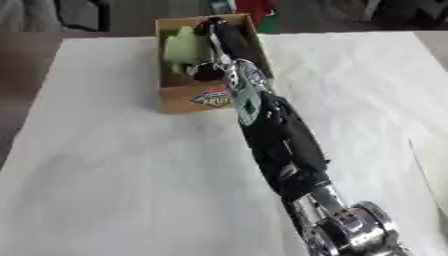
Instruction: Pick up objects on the table and place them in the box.
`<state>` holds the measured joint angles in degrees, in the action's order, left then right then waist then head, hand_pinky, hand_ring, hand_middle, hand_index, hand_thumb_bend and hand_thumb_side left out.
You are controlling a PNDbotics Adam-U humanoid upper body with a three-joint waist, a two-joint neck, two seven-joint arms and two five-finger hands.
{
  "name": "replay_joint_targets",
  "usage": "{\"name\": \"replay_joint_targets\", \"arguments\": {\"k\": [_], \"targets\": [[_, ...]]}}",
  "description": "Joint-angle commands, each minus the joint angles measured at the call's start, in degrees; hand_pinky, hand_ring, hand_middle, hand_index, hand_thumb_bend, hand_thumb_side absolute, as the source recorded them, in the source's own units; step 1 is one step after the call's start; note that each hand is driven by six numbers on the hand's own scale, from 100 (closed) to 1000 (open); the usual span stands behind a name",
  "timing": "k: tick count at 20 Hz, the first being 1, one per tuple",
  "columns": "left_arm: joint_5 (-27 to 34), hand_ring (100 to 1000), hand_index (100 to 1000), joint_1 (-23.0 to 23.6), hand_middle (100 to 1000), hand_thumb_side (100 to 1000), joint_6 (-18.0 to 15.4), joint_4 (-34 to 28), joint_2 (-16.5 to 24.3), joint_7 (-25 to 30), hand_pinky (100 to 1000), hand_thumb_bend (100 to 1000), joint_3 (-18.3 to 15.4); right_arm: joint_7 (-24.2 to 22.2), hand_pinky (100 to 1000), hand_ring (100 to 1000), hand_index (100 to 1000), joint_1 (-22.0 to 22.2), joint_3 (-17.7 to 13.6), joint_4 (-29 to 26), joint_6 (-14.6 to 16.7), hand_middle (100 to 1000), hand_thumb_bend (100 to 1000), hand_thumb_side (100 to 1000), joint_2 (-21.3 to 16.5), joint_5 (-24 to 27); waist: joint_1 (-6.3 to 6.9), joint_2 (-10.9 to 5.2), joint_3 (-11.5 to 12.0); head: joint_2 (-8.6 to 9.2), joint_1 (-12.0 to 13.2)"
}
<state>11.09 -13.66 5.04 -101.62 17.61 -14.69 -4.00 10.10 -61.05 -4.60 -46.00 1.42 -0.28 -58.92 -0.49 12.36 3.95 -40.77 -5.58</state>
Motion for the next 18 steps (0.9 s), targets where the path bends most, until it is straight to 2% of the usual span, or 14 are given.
{"name": "replay_joint_targets", "arguments": {"k": [1,7,10,13,18], "targets": [[0.1,672,632,-0.5,604,423,-0.2,-0.8,0.6,0.0,741,233,-0.2,2.2,712,825,881,-1.3,-0.6,-0.8,-1.4,861,560,239,-0.7,-1.1,0.32,-1.05,0.0,0.44,0.0],[0.1,672,632,-0.4,604,422,-0.2,-0.8,0.6,0.0,741,234,-0.2,3.8,712,827,879,-1.0,-1.1,-1.5,-2.4,862,557,235,-1.2,-0.6,0.58,-1.28,-0.3,0.43,0.1],[0.1,672,632,-0.3,604,422,-0.1,-0.8,0.6,0.0,741,234,-0.2,4.1,704,815,860,-1.0,-1.1,-2.3,-2.4,804,531,214,-2.0,0.1,0.65,-1.45,-0.5,0.40,0.0],[0.1,671,631,-0.1,604,422,-0.2,-0.7,0.6,-0.1,741,235,-0.2,3.9,691,796,842,-1.0,-1.0,-3.2,-1.8,765,494,177,-3.6,1.8,0.59,-1.68,-0.9,0.29,0.1],[0.1,671,631,0.2,603,421,-0.2,-0.7,0.7,-0.2,741,236,-0.3,4.9,679,790,832,-0.1,-2.2,-4.8,-1.9,749,482,167,-7.0,6.4,0.39,-1.94,-1.7,0.15,0.4]]}}
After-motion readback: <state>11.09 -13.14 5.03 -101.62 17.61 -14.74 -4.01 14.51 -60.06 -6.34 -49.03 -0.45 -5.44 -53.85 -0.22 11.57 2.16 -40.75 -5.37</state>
